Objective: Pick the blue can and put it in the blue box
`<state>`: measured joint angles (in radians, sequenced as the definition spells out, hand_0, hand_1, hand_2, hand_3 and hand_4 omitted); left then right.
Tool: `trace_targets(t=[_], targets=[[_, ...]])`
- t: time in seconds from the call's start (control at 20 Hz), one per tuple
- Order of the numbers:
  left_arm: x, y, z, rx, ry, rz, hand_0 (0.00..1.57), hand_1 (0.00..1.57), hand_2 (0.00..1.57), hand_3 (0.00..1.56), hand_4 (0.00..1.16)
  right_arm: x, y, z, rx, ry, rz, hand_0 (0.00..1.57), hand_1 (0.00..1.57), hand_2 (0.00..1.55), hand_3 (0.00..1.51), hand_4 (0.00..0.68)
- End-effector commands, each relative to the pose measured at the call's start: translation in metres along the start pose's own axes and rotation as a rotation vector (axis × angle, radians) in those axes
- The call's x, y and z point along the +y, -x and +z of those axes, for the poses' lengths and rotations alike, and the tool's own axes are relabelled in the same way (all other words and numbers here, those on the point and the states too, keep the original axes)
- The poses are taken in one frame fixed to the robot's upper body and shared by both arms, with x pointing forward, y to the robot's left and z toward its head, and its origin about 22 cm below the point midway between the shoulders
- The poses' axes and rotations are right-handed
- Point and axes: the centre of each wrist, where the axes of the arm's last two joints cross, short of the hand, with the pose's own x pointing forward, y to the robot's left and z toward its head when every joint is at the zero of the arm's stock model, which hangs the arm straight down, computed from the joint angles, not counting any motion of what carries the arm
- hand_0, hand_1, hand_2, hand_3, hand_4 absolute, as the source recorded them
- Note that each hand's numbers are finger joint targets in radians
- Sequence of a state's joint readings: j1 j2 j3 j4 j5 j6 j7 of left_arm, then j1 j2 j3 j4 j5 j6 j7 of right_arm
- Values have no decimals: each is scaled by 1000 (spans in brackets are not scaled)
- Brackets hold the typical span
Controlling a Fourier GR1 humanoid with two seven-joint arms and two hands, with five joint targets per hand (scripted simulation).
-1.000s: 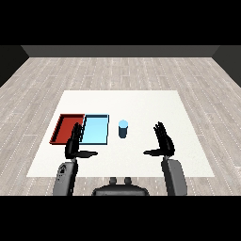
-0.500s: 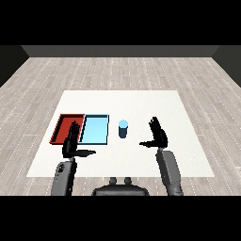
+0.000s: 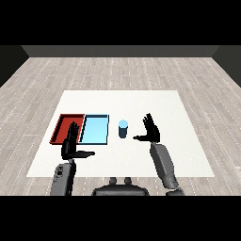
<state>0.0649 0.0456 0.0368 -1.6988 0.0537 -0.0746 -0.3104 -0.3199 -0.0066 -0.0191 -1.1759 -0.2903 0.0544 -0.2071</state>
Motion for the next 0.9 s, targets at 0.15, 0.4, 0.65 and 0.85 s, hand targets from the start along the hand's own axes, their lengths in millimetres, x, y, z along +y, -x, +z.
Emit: trace_targets(t=[0.15, 0.4, 0.65, 0.85], targets=[[8, 6, -11, -11, 8, -4, 0, 0, 0, 0, 0, 16, 38, -19, 28, 14, 18, 0, 0, 0, 0, 0], [-5, 5, -6, 4, -5, 2, 0, 0, 0, 0, 0, 36, 38, -14, 57, -23, -21, 0, 0, 0, 0, 0], [-3, 4, 5, 2, -17, 3, 0, 0, 0, 0, 0, 33, 55, -25, 68, -25, -35, 0, 0, 0, 0, 0], [13, -4, -8, 15, -12, 3, 0, 0, 0, 0, 0, 53, 64, -15, 73, -54, 27, 0, 0, 0, 0, 0]])
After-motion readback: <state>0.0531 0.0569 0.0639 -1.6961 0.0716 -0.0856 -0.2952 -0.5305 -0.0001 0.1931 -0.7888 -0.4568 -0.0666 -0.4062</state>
